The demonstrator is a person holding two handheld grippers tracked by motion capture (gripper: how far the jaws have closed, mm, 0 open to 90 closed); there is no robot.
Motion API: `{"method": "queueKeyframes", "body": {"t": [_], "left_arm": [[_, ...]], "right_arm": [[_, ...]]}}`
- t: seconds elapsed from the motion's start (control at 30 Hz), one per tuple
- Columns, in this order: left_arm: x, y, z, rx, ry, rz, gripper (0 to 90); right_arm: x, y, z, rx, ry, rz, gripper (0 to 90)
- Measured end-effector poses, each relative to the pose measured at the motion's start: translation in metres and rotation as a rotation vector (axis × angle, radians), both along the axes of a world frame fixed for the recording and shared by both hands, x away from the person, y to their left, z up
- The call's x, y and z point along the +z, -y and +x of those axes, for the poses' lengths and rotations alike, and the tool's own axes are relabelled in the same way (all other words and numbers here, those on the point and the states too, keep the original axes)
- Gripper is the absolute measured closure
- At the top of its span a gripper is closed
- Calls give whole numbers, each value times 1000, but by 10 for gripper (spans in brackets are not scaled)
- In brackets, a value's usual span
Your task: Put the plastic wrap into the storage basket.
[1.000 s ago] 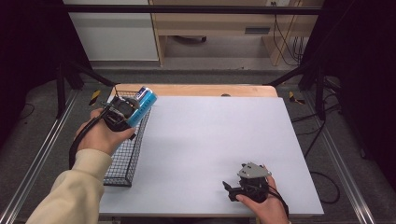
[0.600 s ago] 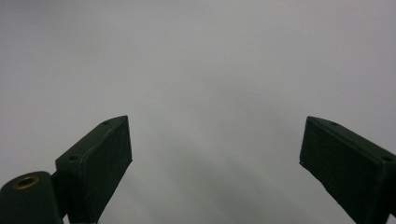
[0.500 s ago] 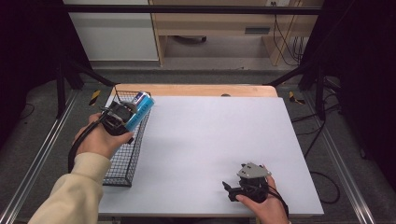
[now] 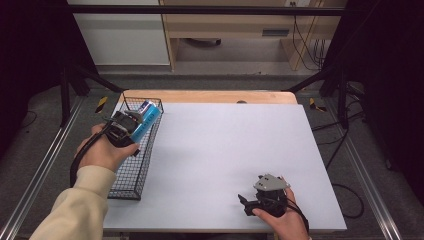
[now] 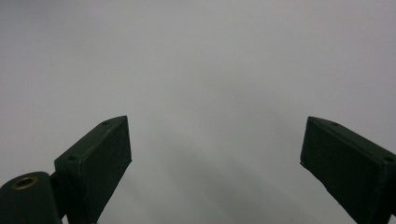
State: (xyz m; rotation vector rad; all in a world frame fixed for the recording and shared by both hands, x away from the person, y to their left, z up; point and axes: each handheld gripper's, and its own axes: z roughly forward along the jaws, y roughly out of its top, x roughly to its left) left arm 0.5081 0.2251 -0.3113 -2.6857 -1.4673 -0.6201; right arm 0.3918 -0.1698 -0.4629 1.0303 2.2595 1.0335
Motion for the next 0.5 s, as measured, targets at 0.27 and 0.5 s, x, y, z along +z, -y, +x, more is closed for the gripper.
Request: {"method": "queueKeyframes", "body": {"t": [0.27, 0.5], "left_arm": [[-1, -5, 2, 11, 5, -5, 320], [-5, -9, 6, 28, 6, -32, 320]], "right_arm": [[0, 0, 0, 5, -1, -4, 92], [-2, 0, 1, 7, 4, -11, 93]]}}
